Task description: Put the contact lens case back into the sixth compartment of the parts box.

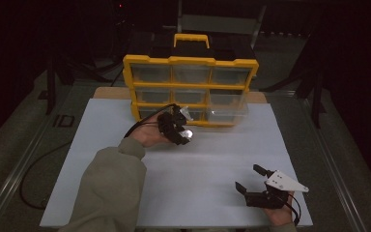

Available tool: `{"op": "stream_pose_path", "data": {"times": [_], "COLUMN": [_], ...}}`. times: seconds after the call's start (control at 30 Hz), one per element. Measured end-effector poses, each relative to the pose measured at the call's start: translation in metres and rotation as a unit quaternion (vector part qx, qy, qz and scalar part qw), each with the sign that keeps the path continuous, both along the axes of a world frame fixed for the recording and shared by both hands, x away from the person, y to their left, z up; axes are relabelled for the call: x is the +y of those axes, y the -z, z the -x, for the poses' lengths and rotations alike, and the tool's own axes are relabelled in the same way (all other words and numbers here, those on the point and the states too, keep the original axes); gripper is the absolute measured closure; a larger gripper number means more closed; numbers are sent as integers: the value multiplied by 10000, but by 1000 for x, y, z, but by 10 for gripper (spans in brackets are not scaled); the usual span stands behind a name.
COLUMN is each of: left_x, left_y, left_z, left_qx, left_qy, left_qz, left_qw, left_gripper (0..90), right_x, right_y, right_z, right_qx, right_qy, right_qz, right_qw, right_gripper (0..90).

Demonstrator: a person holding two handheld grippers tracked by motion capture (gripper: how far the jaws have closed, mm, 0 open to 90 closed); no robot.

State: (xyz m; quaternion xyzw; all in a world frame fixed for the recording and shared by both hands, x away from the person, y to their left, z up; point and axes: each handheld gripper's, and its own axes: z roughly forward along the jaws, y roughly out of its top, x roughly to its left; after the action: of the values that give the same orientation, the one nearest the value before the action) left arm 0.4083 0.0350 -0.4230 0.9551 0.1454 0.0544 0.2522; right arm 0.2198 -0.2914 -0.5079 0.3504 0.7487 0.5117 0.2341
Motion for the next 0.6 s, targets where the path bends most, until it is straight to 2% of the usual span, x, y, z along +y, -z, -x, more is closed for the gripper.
{"op": "stream_pose_path", "data": {"times": [0.6], "left_x": [-3], "left_y": [-25], "left_z": [-1], "left_qx": [-160], "left_qy": [53], "left_qz": [75], "left_qw": [9998], "left_gripper": [499], "right_x": [0], "right_y": [0], "right_z": [0], "right_qx": [6], "right_qy": [-4], "right_qz": [-4], "right_qw": [10000], "right_gripper": [76]}}
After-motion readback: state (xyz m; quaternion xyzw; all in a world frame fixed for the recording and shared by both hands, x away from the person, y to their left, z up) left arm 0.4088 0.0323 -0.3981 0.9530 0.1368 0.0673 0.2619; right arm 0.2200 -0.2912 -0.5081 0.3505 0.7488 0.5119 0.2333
